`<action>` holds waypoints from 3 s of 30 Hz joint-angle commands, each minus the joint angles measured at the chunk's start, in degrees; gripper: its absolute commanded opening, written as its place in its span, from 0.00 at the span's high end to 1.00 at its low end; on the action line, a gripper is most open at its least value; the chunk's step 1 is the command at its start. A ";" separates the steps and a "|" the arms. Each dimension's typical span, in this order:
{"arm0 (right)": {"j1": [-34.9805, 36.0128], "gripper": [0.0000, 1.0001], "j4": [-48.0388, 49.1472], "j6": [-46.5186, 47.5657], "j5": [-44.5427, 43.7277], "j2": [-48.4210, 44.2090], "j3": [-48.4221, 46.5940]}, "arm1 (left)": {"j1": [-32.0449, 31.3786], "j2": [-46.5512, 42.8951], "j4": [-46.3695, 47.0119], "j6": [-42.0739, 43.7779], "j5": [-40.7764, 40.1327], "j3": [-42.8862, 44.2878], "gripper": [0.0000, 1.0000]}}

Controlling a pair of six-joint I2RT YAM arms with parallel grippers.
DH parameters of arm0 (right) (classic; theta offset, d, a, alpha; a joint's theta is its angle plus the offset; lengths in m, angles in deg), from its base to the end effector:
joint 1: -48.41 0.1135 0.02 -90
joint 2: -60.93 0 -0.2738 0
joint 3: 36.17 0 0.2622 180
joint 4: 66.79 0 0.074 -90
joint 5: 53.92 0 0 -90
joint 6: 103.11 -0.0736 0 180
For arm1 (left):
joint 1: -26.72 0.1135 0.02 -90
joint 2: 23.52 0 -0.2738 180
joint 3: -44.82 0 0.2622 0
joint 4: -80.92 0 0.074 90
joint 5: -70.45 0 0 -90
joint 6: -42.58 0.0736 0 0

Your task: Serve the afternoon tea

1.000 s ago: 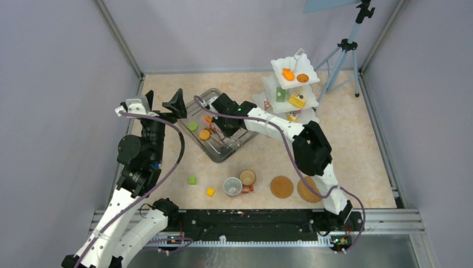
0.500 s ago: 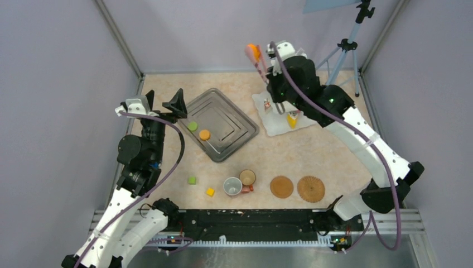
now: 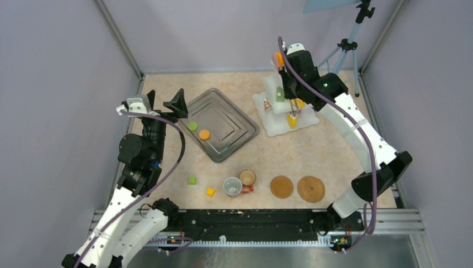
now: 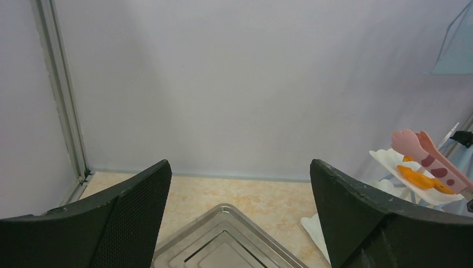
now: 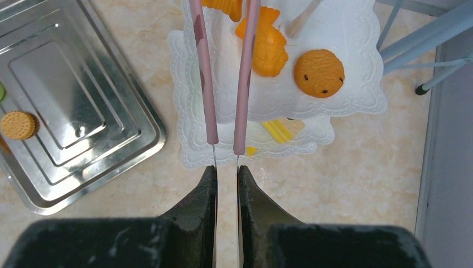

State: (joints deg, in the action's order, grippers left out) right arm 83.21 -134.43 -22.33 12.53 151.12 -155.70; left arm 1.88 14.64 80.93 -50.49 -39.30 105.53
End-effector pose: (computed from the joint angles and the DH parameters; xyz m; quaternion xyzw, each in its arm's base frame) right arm 0.3128 0.1816 0.4281 -0.1083 0.8788 -0.0103 0.4646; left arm 0.1730 -0.0527 0.4382 -0.0368 0.5640 -0.1052 0.8182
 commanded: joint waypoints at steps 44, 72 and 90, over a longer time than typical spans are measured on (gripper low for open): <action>8.92 0.36 27.43 -6.25 1.16 -29.26 40.48 | 0.27 -0.12 1.20 -0.86 1.50 1.35 0.01; -10.99 0.50 24.51 -21.62 11.84 -9.48 56.85 | 0.14 0.25 0.79 -1.54 2.26 1.52 0.01; -11.02 0.72 25.32 -15.26 11.12 -6.69 56.30 | 0.14 0.47 0.81 -1.52 2.22 1.53 0.01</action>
State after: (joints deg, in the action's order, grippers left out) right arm 72.28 -110.85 -39.79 21.80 145.90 -98.48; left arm 1.88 15.01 80.51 -51.80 -37.40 105.56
